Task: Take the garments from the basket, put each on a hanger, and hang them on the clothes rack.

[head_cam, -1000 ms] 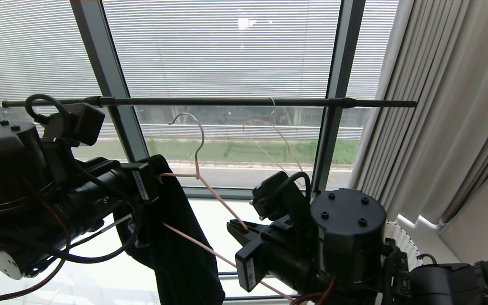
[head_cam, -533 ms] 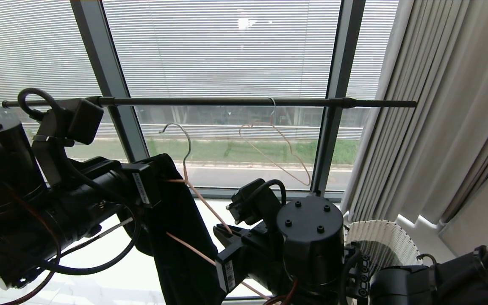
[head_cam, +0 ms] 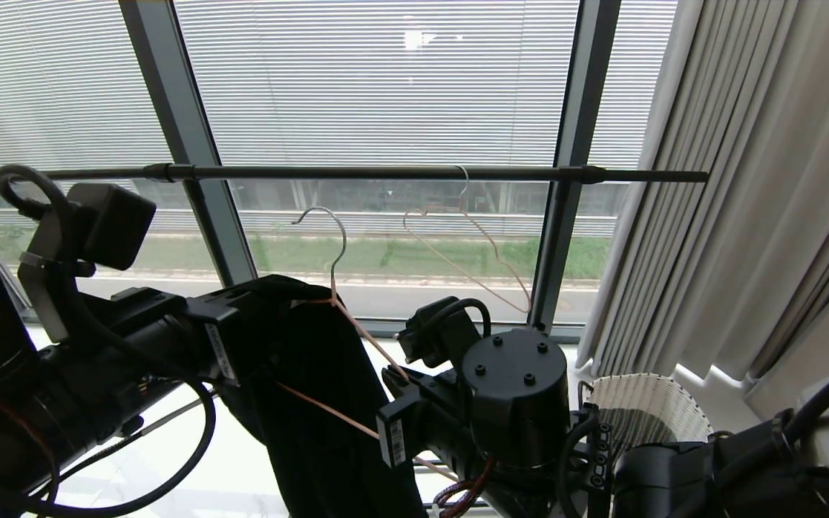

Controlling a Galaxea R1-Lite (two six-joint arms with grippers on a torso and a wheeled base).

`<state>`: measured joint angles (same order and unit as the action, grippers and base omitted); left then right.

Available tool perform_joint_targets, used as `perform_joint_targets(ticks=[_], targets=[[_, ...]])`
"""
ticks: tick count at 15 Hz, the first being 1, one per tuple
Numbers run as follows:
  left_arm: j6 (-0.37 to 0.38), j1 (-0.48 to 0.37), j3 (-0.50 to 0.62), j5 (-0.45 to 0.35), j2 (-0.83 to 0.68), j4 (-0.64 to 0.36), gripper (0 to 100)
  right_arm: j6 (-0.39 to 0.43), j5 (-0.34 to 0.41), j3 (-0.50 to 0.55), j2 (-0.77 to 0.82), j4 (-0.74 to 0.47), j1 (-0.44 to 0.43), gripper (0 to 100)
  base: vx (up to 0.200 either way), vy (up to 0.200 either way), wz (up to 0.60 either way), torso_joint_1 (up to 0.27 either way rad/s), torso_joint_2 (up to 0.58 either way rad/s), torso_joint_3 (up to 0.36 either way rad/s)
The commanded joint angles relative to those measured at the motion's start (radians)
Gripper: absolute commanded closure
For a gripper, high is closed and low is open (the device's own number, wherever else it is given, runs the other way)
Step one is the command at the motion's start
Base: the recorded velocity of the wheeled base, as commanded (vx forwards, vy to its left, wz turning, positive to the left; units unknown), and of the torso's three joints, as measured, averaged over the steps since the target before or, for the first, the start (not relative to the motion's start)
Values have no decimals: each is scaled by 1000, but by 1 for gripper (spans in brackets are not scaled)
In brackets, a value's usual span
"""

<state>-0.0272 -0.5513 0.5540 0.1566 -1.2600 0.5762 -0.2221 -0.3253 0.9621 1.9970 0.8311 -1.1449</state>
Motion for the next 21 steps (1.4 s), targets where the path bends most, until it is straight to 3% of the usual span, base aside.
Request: perform_joint_targets(ticks=[1,3,4,9,12,16,19,21], targets=[[32,10,-34,0,30,1,100,0,-3,4,-14,0,8,100,0,0,0,0,0,0],[35,10,-32,0,25,2,100,1,-20,26,-14,0,8,100,0,0,0,0,0,0],[35,10,-31,-2,27,2,0,4,-31,36,-14,0,8,100,0,0,0,0,0,0],[70,47,-37,0,83,1,0,89,-55,29,-37,28,13,100,0,0,0,0,0,0],[89,102,-57,-34,111,1,0,168,-51,-62,-104,63,22,100,0,0,0,0,0,0],[145,113,-175,-267,166,2,0,213,5,-303,-264,69,22,100,0,0,0,0,0,0],[228,109,-237,-519,209,2,0,285,115,-451,-399,80,20,100,0,0,0,0,0,0],[299,102,-276,-560,200,1,0,323,152,-533,-457,80,20,100,0,0,0,0,0,0]])
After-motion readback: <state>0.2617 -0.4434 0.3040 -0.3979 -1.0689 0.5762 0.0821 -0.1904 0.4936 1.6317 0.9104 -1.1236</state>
